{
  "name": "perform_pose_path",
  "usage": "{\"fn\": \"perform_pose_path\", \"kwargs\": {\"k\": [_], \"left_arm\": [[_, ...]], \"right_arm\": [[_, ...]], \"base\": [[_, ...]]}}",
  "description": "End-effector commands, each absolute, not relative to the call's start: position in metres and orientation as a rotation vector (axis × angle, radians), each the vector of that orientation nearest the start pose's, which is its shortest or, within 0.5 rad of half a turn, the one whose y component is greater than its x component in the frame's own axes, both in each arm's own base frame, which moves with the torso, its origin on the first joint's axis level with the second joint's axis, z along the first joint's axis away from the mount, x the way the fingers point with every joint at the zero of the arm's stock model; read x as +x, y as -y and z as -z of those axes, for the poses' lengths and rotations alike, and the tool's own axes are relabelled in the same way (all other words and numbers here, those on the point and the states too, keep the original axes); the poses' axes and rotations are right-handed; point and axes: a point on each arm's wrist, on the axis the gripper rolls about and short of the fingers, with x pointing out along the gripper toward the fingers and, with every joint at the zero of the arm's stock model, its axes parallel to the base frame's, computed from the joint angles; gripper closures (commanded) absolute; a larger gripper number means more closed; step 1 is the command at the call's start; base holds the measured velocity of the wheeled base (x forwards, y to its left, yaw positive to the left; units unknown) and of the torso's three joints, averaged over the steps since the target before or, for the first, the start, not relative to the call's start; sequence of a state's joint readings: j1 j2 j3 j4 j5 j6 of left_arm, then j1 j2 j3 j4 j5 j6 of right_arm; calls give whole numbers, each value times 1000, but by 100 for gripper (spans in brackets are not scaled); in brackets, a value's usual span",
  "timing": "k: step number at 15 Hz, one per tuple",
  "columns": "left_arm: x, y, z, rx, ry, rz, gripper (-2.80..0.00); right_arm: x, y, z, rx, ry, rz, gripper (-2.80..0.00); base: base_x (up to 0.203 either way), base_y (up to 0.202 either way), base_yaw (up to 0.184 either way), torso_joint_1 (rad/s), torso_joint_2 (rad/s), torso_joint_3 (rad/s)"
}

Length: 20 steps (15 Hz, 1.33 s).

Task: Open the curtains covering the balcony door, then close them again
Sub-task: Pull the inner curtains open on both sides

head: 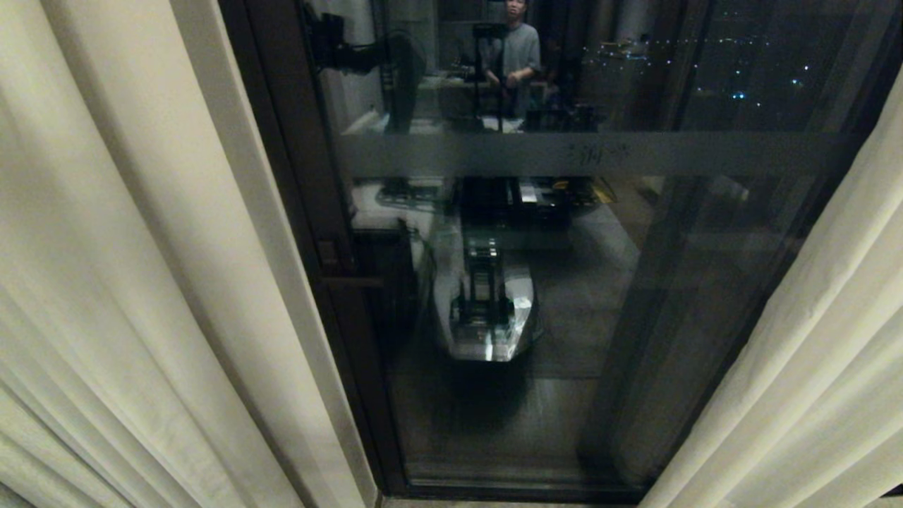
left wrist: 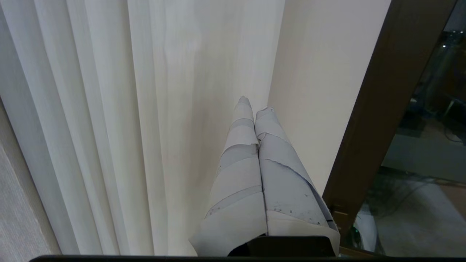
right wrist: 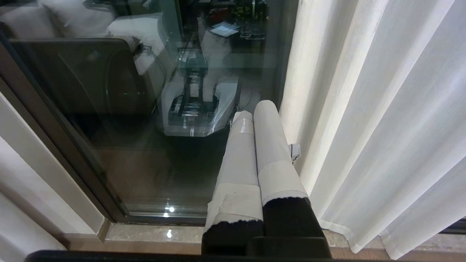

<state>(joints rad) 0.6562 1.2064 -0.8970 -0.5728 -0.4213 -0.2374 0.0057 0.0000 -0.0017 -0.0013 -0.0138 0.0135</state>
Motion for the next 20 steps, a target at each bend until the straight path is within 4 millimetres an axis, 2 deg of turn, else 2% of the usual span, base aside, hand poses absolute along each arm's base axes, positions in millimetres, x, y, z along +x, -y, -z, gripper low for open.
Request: {"fn": "perform_pose_path", "kwargs": {"k": [1, 5, 9, 12, 14, 16, 17, 18, 20], "left_arm": [[151, -104, -323, -105, 244, -200, 0], [160, -106, -319, -119, 220, -183, 0], [189, -64, -311, -148, 144, 55, 0], [201, -57, -304, -144, 103, 109, 0], [198, -55, -296, -153, 75, 110, 0], [199, -31, -289, -149, 25, 203, 0], [192, -17, -286, -154, -31, 231, 0], [182, -11, -284, -153, -69, 227, 0], [175, -6, -273, -151, -111, 226, 0]], "right_arm": [[-23, 0, -76, 14, 3, 8, 0], [-23, 0, -76, 14, 3, 8, 0], [-23, 0, -76, 14, 2, 8, 0], [-23, 0, -76, 14, 2, 8, 0], [-23, 0, -76, 14, 3, 8, 0], [-23, 0, -76, 14, 3, 8, 0], [-23, 0, -76, 14, 2, 8, 0], [-23, 0, -76, 14, 3, 8, 0], [-23, 0, -76, 14, 2, 8, 0]], "base": [[0, 0, 0, 0, 0, 0], [0, 0, 0, 0, 0, 0], [0, 0, 0, 0, 0, 0], [0, 0, 0, 0, 0, 0], [0, 0, 0, 0, 0, 0], [0, 0, 0, 0, 0, 0], [0, 0, 0, 0, 0, 0], [0, 0, 0, 0, 0, 0], [0, 0, 0, 0, 0, 0]]}}
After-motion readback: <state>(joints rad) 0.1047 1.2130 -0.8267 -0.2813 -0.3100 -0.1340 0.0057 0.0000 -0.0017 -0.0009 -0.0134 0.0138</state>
